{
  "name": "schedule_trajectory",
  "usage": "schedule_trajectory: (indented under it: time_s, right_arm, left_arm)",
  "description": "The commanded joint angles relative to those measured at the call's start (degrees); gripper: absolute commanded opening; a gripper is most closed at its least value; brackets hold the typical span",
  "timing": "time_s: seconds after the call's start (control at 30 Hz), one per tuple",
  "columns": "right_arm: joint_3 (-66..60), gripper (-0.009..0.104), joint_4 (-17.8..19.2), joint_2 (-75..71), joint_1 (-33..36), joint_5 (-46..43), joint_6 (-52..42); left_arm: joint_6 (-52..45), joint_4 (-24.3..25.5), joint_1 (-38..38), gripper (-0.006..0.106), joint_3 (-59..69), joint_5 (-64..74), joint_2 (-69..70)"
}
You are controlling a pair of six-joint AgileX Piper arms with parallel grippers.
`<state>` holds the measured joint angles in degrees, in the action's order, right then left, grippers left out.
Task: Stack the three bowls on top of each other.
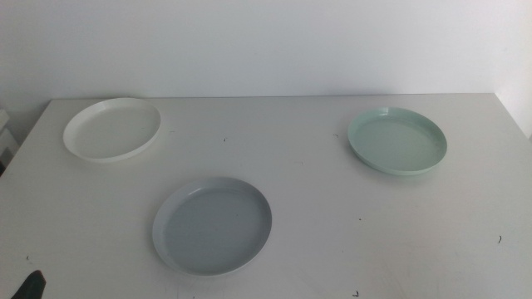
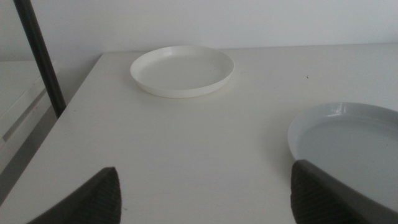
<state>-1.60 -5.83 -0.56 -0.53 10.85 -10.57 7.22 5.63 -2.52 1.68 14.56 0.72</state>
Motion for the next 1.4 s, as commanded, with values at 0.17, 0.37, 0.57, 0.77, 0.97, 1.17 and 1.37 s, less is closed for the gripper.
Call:
schedule_trajectory:
  time_s: [0.17, 0.37, 0.57, 0.77, 0.97, 1.17, 1.37]
  right_arm:
    - [0.33, 0.047, 0.79, -1.56, -0.31, -4.48, -0.49]
    - [0.33, 0.047, 0.79, -1.56, -0.31, -4.48, -0.49]
    - [0.33, 0.047, 0.79, -1.56, -0.31, -4.48, -0.49]
    - [0.33, 0.047, 0.79, -1.56, -0.31, -4.48, -0.49]
    - [0.33, 0.047, 0.79, -1.56, -0.31, -4.48, -0.49]
    - [0.33, 0.047, 0.79, -1.56, -0.31, -4.48, -0.49]
    - [0.33, 0.047, 0.79, -1.56, -0.31, -4.48, -0.49]
  left_arm:
    - [0.51, -0.39, -0.41, 0.105, -14.33, -4.85, -12.86]
    - [0.76, -0.71, -0.41, 0.105, -28.13, -2.95, -25.95]
    - [0.87, -4.25, -0.41, 0.105, -45.52, 8.70, -38.51]
    - [0.81, -7.75, -0.41, 0.105, -63.52, 19.82, -49.14]
    - [0.17, -8.32, -0.41, 0.105, -74.79, 28.24, -56.05]
    - [-0.85, -9.32, -0.41, 0.105, -83.01, 39.02, -62.86]
    - [-1.11, -13.03, -0.41, 0.105, -85.43, 44.36, -68.21]
